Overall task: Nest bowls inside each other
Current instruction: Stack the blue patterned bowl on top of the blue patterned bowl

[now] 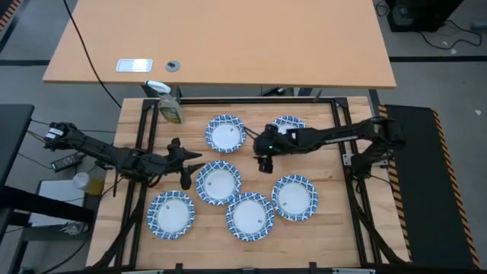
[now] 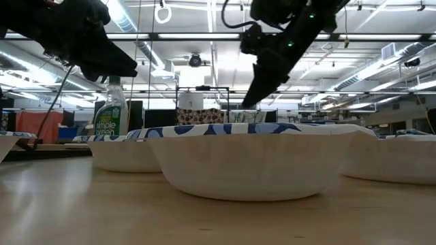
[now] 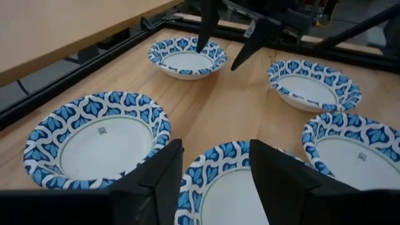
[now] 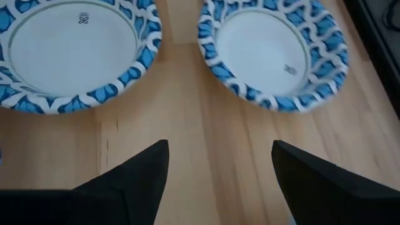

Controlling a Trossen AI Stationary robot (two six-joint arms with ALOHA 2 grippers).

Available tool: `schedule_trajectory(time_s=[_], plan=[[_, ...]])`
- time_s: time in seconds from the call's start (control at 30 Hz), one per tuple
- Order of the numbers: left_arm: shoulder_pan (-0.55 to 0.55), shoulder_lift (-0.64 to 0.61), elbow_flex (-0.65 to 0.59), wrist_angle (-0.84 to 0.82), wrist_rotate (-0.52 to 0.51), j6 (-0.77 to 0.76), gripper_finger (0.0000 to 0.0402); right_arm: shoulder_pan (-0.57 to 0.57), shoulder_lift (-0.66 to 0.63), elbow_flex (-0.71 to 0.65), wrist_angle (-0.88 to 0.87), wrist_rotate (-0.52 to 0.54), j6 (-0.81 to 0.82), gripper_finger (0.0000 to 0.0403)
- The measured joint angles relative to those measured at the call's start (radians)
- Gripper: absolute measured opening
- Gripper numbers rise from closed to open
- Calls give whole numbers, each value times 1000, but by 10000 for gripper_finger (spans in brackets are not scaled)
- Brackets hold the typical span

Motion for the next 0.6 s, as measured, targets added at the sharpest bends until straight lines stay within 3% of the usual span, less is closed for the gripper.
schedule_trajectory(time_s=[0.2,0.3,0.43,0.6], plan=[[0,-2,0,-6,1,1,181,0,104,63,64,4,-103,281],[0,-20,0,-6,3,1,181,0,160,98,96,-47,-116,282],[0,-62,0,-14,51,0,181,4,215,152,99,-168,-13,282],[0,-87,0,-31,90,-8,181,37,295,233,17,-193,196,273]])
